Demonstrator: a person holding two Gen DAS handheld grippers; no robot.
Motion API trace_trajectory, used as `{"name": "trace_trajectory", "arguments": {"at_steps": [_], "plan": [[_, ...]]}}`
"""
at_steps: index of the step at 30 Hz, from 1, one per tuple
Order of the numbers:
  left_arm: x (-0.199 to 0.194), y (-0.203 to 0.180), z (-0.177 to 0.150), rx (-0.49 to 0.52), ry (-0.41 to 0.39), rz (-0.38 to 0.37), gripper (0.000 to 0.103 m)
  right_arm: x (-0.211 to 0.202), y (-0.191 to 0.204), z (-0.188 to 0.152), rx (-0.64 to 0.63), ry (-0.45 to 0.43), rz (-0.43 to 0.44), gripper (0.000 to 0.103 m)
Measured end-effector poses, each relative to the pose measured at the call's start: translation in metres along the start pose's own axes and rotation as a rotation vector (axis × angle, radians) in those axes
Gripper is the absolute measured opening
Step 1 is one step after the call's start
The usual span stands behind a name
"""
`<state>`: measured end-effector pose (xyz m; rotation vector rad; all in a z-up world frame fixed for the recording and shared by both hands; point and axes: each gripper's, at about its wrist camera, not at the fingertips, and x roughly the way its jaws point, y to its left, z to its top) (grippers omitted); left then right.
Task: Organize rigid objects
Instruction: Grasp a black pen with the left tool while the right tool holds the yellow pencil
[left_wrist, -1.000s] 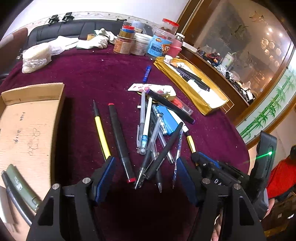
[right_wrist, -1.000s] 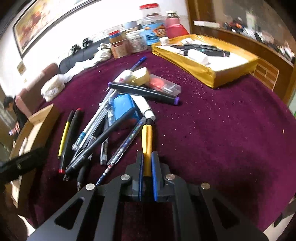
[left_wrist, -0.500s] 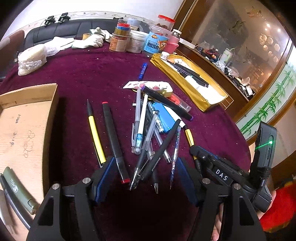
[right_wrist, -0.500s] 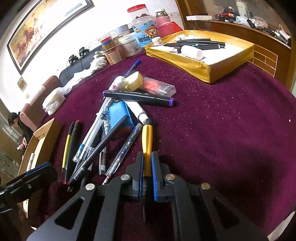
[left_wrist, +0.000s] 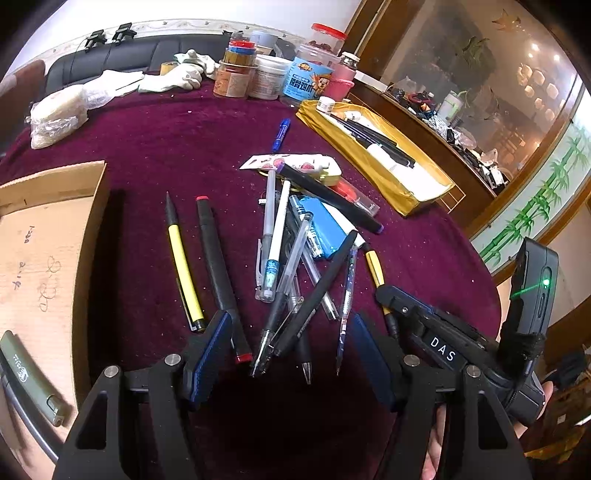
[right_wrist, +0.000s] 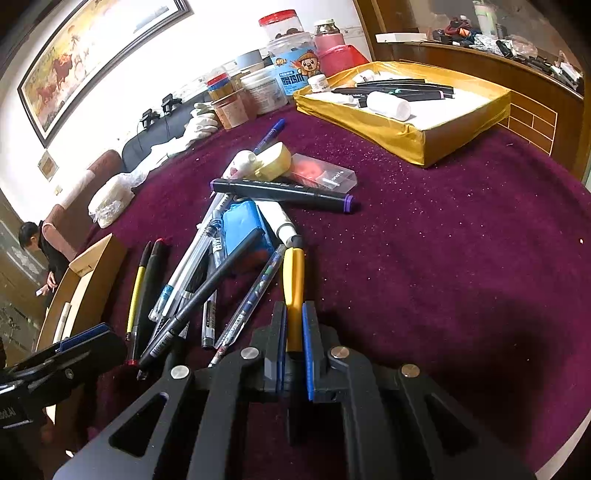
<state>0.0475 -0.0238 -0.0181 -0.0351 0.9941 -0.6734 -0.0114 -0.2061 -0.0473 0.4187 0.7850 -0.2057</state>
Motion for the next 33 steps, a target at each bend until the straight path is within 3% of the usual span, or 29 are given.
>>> {"name": "trace_trajectory", "arguments": {"at_steps": [20, 26, 30, 33], "plan": [[0.005, -0.004, 0.0, -0.012, -0.001, -0.023, 0.071, -0.008, -0.004, 0.0, 0.022, -0.018, 0.028, 0.008], [0.004, 0.006, -0.002, -0.041, -0.004, -0.069, 0.071, -0.016, -0.008, 0.0, 0.054, -0.034, 0.095, 0.008], [0.009, 0.005, 0.0, -0.013, 0.023, -0.035, 0.071, -0.024, -0.016, -0.005, 0.069, -0.057, 0.111, 0.008], [0.015, -0.009, 0.005, 0.061, 0.051, -0.012, 0.071, -0.018, -0.028, -0.006, 0.12, -0.035, 0.124, 0.008]]}}
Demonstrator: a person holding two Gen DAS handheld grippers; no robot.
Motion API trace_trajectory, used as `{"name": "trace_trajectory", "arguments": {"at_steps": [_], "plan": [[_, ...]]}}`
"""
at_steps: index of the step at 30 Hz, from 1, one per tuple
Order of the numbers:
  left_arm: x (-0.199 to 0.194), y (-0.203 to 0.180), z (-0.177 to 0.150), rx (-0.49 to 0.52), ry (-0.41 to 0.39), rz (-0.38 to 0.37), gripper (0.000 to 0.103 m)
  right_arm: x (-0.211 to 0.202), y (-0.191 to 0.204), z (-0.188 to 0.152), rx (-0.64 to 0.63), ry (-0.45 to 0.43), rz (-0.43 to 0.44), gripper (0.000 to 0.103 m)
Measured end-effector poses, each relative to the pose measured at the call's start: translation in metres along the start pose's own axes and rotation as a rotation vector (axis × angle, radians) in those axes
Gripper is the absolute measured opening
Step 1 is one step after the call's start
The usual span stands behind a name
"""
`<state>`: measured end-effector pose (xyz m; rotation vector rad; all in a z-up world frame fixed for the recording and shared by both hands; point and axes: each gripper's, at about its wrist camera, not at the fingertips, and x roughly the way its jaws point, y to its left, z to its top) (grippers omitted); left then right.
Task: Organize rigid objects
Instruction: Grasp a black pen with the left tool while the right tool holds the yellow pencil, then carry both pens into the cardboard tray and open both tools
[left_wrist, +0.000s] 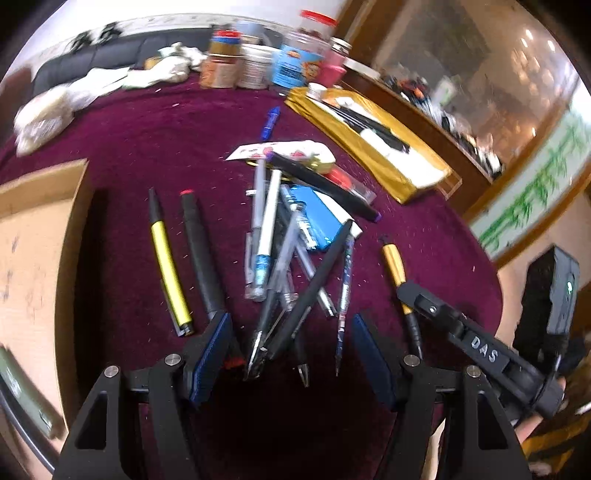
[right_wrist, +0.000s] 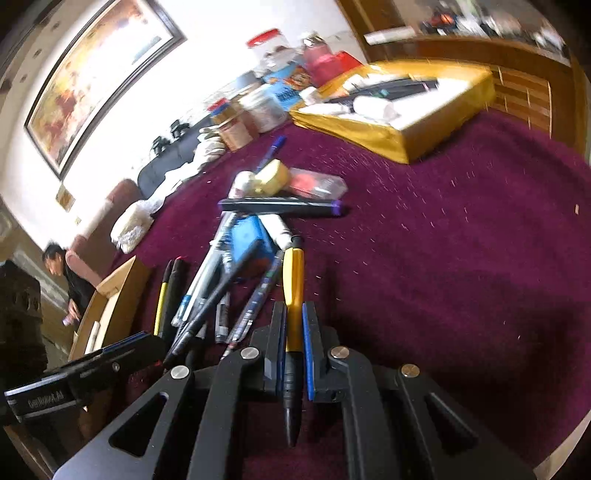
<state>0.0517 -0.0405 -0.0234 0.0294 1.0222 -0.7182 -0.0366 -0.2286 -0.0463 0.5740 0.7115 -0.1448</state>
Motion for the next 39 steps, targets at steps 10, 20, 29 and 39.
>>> {"name": "trace_trajectory", "arguments": {"at_steps": [10, 20, 29, 39], "plan": [[0.04, -0.034, 0.032, 0.218, 0.068, 0.097, 0.046, 0.007, -0.014, -0.001, 0.012, 0.01, 0.009, 0.008], [0.042, -0.043, 0.027, 0.317, 0.075, 0.131, 0.019, 0.008, -0.01, -0.004, -0.014, -0.008, -0.004, 0.008], [0.048, -0.036, 0.026, 0.265, 0.1, 0.129, 0.009, 0.008, -0.006, -0.004, -0.033, -0.009, -0.027, 0.008], [-0.068, 0.008, 0.006, -0.003, -0.07, -0.088, 0.009, -0.017, 0.034, 0.003, -0.015, 0.026, 0.186, 0.008]]}}
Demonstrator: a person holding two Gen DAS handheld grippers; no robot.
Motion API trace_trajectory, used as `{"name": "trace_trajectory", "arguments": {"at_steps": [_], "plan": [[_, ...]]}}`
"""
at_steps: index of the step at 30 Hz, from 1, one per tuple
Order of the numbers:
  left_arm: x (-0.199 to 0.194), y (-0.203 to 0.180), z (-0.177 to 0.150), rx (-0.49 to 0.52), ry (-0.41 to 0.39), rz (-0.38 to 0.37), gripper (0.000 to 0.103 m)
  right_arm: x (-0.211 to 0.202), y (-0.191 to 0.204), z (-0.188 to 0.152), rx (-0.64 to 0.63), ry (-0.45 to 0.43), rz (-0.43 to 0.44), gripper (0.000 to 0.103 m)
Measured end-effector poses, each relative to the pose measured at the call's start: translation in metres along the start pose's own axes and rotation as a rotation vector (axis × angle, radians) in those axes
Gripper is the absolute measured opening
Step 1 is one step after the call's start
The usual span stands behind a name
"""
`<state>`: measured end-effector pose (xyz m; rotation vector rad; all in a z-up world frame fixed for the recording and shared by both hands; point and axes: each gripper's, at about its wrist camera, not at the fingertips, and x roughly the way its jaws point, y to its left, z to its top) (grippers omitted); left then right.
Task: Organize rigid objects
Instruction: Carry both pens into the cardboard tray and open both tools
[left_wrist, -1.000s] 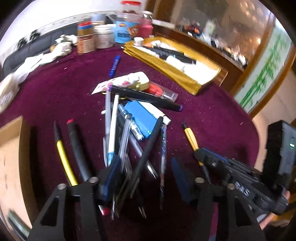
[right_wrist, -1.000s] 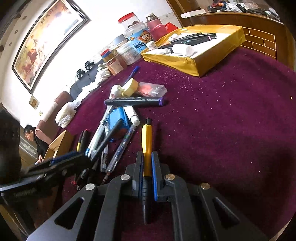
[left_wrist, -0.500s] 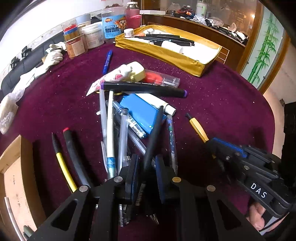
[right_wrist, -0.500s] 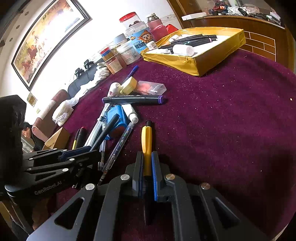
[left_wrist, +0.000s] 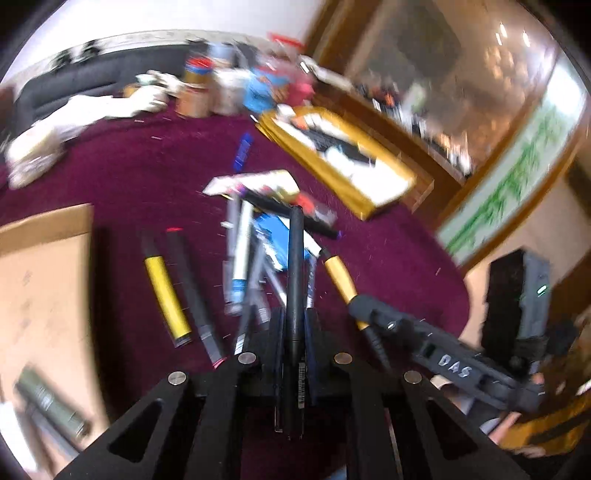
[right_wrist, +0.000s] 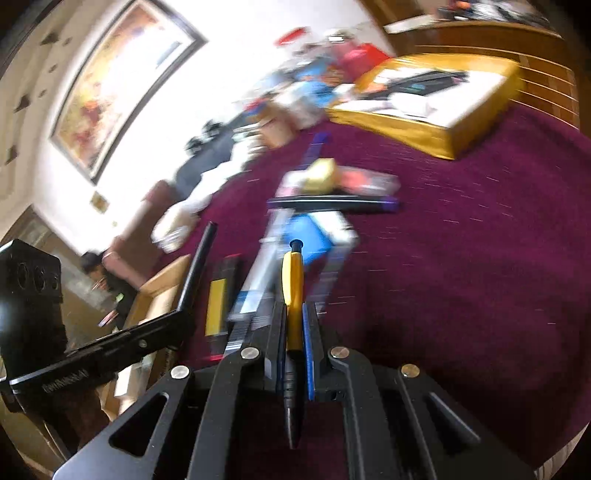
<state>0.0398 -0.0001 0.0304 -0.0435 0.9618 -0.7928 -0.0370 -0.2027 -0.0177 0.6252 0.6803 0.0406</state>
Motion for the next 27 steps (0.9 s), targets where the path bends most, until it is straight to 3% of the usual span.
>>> {"name": "trace_trajectory", "arguments": {"at_steps": [3, 7, 9, 12, 15, 20, 27], "plan": [[-0.054, 0.039, -0.005, -0.117, -0.088, 0.022, 0.009, 0.006, 0.046, -0.006, -0.072, 0.056, 0.132, 0.008], [-0.103, 0.1, -0.011, -0.241, -0.16, 0.198, 0.009, 0.037, 0.12, -0.026, -0.203, 0.195, 0.303, 0.008], [-0.112, 0.131, -0.011, -0.301, -0.171, 0.272, 0.009, 0.056, 0.151, -0.036, -0.268, 0.238, 0.323, 0.008], [-0.109, 0.181, -0.009, -0.415, -0.13, 0.32, 0.009, 0.092, 0.192, -0.046, -0.338, 0.314, 0.322, 0.008], [-0.096, 0.211, -0.003, -0.447, -0.083, 0.389, 0.009, 0.128, 0.217, -0.052, -0.357, 0.38, 0.302, 0.008], [-0.076, 0.239, -0.003, -0.494, -0.002, 0.384, 0.009, 0.163, 0.236, -0.059, -0.408, 0.402, 0.208, 0.008], [-0.056, 0.251, -0.002, -0.537, 0.044, 0.351, 0.009, 0.183, 0.233, -0.064, -0.407, 0.462, 0.123, 0.008]]}}
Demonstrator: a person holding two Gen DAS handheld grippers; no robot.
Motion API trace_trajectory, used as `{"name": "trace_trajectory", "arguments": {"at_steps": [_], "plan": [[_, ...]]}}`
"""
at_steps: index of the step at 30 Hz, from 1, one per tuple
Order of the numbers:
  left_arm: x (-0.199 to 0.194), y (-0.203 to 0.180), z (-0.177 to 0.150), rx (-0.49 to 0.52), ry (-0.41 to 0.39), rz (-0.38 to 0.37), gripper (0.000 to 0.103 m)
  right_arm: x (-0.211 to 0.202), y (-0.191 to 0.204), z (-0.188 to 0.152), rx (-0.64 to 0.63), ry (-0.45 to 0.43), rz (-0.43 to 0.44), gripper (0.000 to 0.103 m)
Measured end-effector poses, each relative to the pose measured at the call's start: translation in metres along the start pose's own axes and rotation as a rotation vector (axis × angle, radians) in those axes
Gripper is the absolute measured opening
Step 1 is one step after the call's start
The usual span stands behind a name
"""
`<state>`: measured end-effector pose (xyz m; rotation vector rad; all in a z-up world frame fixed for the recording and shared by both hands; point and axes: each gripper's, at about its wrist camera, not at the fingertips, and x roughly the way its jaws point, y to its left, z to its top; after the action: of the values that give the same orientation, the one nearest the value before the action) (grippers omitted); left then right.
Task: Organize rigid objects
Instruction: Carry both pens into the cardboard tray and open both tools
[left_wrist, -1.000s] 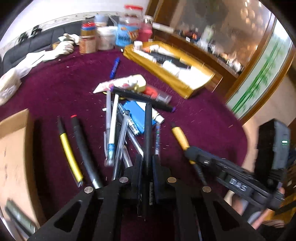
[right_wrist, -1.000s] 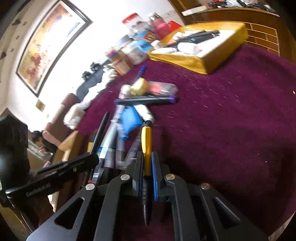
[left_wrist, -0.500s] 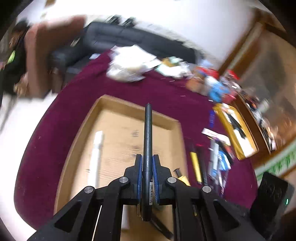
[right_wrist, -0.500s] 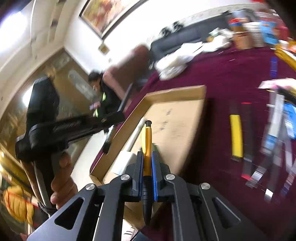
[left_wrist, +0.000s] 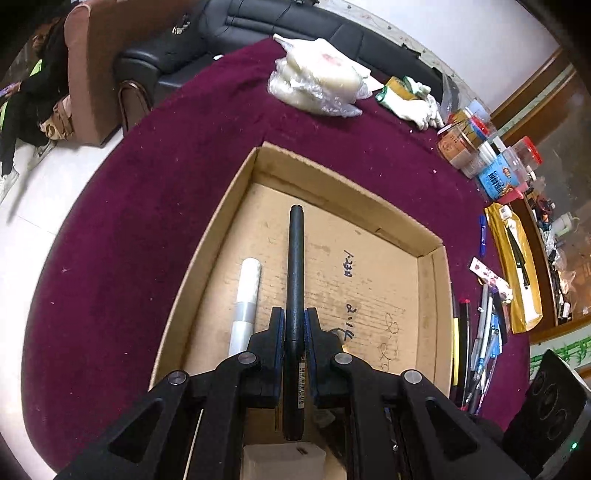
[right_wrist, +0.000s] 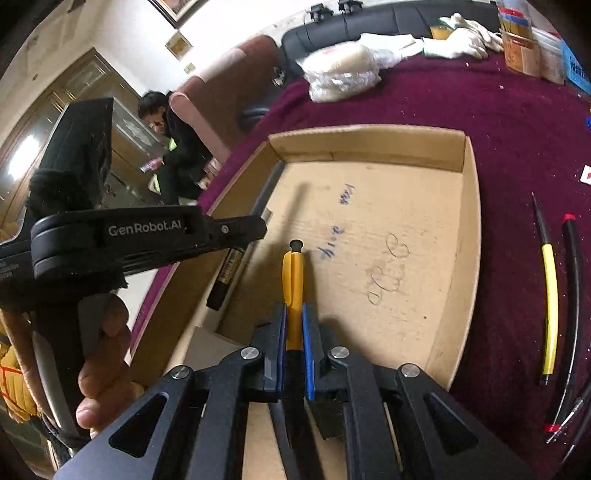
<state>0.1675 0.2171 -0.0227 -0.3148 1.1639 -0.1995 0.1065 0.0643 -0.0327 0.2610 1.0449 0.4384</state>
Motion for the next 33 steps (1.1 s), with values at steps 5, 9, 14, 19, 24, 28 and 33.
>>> {"name": "trace_trajectory", "arguments": {"at_steps": [5, 9, 14, 19, 24, 28, 33], "plan": [[0.014, -0.005, 0.004, -0.003, 0.03, 0.025, 0.01, 0.003, -0.002, 0.004, -0.026, 0.001, -0.05, 0.008], [0.014, -0.004, -0.001, -0.01, 0.036, 0.003, 0.013, 0.003, 0.0, 0.003, -0.051, -0.011, -0.047, 0.013], [-0.025, 0.0, -0.024, -0.042, -0.072, -0.177, 0.068, -0.023, 0.001, -0.006, -0.06, -0.07, 0.018, 0.048], [-0.071, -0.018, -0.063, -0.044, -0.194, -0.254, 0.077, -0.079, -0.007, -0.041, -0.061, -0.176, 0.084, 0.058], [-0.083, -0.055, -0.099, 0.007, -0.21, -0.332, 0.077, -0.116, -0.042, -0.068, 0.023, -0.224, 0.125, 0.057], [-0.083, -0.095, -0.118, 0.093, -0.187, -0.417, 0.077, -0.142, -0.084, -0.088, 0.16, -0.261, 0.144, 0.057], [-0.08, -0.138, -0.135, 0.135, -0.198, -0.382, 0.077, -0.15, -0.124, -0.095, 0.281, -0.27, 0.163, 0.057]]}}
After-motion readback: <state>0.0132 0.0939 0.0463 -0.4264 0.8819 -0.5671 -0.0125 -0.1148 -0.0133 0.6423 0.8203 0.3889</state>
